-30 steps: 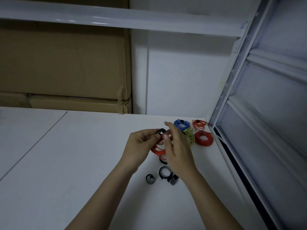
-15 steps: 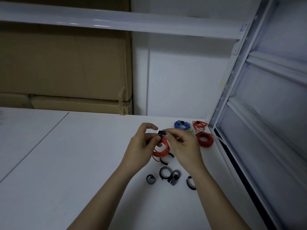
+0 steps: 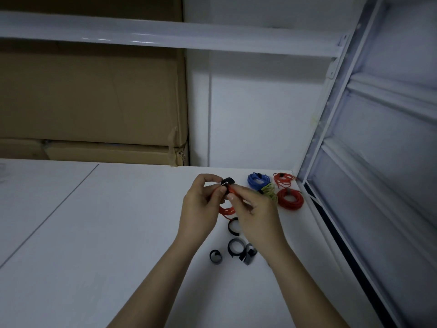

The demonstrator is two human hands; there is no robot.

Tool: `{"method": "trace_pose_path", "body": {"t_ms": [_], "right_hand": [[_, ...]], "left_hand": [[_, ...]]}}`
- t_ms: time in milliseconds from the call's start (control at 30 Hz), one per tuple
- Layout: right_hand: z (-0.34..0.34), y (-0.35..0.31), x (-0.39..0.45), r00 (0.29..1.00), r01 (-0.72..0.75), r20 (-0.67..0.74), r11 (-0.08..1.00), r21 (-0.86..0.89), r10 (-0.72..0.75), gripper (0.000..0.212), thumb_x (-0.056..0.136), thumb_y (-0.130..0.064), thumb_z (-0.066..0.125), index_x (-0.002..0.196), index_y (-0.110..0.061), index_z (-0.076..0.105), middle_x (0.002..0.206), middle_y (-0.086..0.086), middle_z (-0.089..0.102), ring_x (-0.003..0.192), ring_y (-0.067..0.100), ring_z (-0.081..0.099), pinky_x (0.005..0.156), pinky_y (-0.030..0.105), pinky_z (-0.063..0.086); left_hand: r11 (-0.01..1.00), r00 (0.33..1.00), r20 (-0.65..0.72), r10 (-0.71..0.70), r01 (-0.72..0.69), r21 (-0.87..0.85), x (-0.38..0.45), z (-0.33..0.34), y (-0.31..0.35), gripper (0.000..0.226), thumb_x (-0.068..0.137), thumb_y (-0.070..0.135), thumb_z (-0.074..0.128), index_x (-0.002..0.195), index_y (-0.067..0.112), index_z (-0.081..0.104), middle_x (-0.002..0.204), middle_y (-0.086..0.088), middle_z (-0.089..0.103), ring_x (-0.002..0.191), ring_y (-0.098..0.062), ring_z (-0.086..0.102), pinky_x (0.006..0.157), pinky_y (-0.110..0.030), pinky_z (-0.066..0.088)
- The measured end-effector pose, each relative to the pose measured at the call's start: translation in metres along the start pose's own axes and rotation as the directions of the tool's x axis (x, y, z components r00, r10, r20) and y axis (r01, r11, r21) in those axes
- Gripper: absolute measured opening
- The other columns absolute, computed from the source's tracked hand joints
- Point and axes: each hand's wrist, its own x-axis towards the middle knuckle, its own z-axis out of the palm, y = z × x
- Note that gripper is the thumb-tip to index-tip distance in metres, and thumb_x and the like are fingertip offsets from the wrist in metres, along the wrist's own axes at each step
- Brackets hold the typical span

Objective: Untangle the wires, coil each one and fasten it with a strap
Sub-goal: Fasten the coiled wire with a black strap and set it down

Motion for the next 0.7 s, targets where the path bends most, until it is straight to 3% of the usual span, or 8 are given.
{"method": "trace_pose_path", "body": {"t_ms": [200,333,433,567,700], "right_hand": [[0.005,0.001,0.0,0.987,-0.088,-0.119,0.977,0.192,0.113,0.021,0.091,-0.007,0.061,0.104,-0.018,0.074,0.088,-0.015,0.073,0.086,-0.002,0.067,0.076,0.009,0.048],[0.007,-0.001,0.002,0.983,-0.08,-0.148,0.978,0.193,0.109,0.019,0.09,-0.006,0.062,0.096,-0.019,0.075,0.085,-0.016,0.073,0.082,-0.001,0.067,0.073,0.009,0.047],[0.008,-0.002,0.004,0.978,-0.083,-0.173,0.979,0.187,0.116,0.02,0.089,-0.006,0.063,0.093,-0.021,0.075,0.077,-0.022,0.07,0.078,-0.003,0.066,0.07,0.006,0.045],[0.009,-0.001,0.002,0.976,-0.059,-0.197,0.986,0.158,0.09,0.019,0.089,-0.006,0.063,0.095,-0.02,0.075,0.074,-0.024,0.069,0.077,-0.004,0.066,0.069,0.006,0.045],[0.009,-0.001,-0.001,0.975,-0.035,-0.211,0.985,0.17,0.071,0.025,0.088,-0.003,0.064,0.094,-0.026,0.074,0.081,-0.033,0.067,0.084,-0.007,0.065,0.073,0.006,0.046]], "left_hand": [[0.999,0.998,0.034,0.046,-0.045,-0.02,-0.001,0.001,0.001,0.015,0.095,0.006,0.056,0.094,0.02,0.05,0.074,0.0,0.074,0.074,-0.012,0.07,0.069,-0.016,0.051],[0.982,0.992,0.002,0.127,-0.126,0.14,-0.003,0.001,-0.002,0.021,0.095,0.01,0.058,0.092,0.031,0.056,0.077,0.021,0.07,0.074,0.001,0.066,0.066,-0.008,0.046],[0.917,0.968,0.022,0.25,-0.244,0.316,-0.006,0.0,-0.004,0.017,0.096,0.012,0.057,0.102,0.026,0.064,0.087,0.033,0.063,0.082,0.01,0.061,0.07,-0.004,0.043],[0.84,0.952,0.07,0.298,-0.296,0.455,-0.008,-0.006,-0.005,0.026,0.096,0.02,0.056,0.119,0.022,0.067,0.101,0.015,0.071,0.09,-0.001,0.062,0.076,-0.011,0.047],[0.8,0.935,0.141,0.325,-0.352,0.486,-0.009,-0.012,-0.004,0.03,0.092,0.015,0.063,0.121,0.018,0.067,0.099,0.005,0.074,0.091,-0.006,0.063,0.078,-0.016,0.049]]}}
